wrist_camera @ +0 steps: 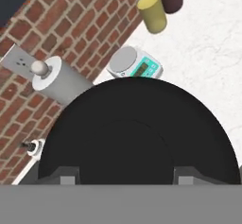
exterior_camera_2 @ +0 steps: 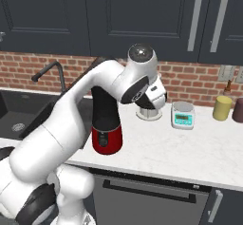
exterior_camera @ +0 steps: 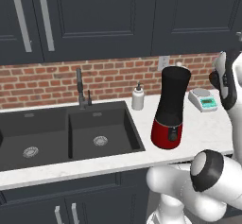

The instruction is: Close the lid blender by securely placing the lid on top.

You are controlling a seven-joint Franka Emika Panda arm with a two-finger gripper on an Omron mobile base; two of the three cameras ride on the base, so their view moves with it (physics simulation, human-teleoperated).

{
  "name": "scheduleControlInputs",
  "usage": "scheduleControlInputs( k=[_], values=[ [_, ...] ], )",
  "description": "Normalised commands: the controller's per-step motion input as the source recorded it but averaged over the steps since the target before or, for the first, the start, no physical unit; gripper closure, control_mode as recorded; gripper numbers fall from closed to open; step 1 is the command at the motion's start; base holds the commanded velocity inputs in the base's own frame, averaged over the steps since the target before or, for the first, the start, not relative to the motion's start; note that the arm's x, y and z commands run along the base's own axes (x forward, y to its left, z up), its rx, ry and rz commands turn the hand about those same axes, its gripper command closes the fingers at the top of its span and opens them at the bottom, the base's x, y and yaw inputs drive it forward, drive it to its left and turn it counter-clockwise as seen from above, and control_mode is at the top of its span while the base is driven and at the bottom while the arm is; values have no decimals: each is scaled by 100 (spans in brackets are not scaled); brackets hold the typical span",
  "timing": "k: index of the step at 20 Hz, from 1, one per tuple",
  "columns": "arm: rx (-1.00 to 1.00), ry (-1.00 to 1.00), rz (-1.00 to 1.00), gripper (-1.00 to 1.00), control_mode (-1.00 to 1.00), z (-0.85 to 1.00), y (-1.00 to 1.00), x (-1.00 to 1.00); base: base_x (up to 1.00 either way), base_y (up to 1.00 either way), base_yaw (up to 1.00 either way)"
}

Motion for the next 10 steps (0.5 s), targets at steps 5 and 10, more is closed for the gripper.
scheduleControlInputs(
  k=[5, 10],
  values=[
    [-5, 8, 2, 100, -100, 87, 67, 45, 0, 0, 0],
    [0, 13, 4, 100, -100, 31, 78, 39, 0, 0, 0]
  ],
)
